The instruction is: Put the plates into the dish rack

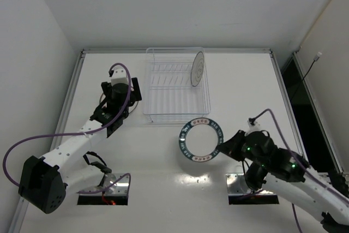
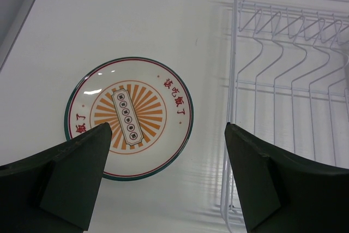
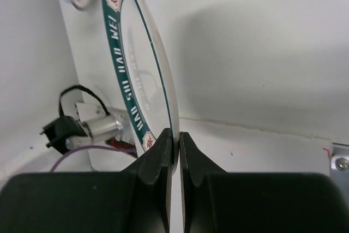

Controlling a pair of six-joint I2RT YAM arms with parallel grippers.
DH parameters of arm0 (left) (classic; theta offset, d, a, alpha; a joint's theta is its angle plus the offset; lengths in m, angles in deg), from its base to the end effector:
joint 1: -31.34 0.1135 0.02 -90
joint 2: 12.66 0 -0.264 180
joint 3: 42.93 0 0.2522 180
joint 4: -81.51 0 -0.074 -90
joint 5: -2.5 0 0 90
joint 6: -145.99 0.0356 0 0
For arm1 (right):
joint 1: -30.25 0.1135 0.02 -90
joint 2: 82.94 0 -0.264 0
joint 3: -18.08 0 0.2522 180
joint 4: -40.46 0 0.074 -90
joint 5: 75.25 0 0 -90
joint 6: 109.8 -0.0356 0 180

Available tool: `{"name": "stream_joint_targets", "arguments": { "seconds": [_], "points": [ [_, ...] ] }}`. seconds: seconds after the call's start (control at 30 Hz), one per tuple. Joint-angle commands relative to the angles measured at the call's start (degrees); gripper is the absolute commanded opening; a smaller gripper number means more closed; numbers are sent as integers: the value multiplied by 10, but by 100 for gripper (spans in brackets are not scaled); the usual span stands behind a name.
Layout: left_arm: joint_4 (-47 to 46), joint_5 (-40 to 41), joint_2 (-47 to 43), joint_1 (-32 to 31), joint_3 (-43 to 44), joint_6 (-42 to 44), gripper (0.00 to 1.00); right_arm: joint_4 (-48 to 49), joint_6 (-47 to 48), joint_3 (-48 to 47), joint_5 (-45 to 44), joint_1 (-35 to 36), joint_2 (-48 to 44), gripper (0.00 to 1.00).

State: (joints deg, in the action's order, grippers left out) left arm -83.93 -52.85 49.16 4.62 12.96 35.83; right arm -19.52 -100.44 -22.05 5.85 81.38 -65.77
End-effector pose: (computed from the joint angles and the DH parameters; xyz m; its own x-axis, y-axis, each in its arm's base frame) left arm 0.2261 -0.0911 0.2840 -0.2570 -0.1880 -0.9479 -0.2071 0.9688 -0.1360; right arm 0.0590 0.0644 0.2241 -0.7439 0.6304 -0.2218 0.2603 0.5790 0.7726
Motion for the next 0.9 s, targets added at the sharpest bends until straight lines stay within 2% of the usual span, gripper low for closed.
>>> {"name": "stream_joint_targets", "arguments": {
  "seconds": [0.0, 0.13, 0.17, 0.23, 0.27, 0.37, 0.53, 0.67, 0.73, 0.87],
  "points": [
    [-15, 16, -7, -7, -1, 1, 83, -73, 43, -134, -109, 3, 23, 0],
    [-15, 16, -7, -7, -1, 1, 83, -85, 132, -342, -269, -2, 180, 0],
    [-15, 10, -7, -7, -1, 1, 83, -94, 168, -426, -296, -2, 270, 0],
    [-15, 5, -7, -7, -1, 1, 83, -103, 198, -508, -369, -2, 361, 0],
    [-15, 5, -7, -7, -1, 1, 83, -109, 226, -546, -394, -2, 441, 0],
    [-15, 12, -7, -7, 4, 1, 83, -57, 316, -664, -465, -16, 535, 0],
    [-15, 2, -12, -7, 4, -4, 83, -18, 411, -822, -468, -79, 741, 0],
    [-15, 7, -17, -7, 4, -4, 83, 31, 473, -893, -437, -125, 850, 0],
    [-15, 7, -17, -7, 4, -4, 83, 15, 479, -949, -432, -140, 899, 0],
    [-15, 7, -22, -7, 4, -4, 83, 15, 508, -973, -419, -170, 987, 0]
  ]
}}
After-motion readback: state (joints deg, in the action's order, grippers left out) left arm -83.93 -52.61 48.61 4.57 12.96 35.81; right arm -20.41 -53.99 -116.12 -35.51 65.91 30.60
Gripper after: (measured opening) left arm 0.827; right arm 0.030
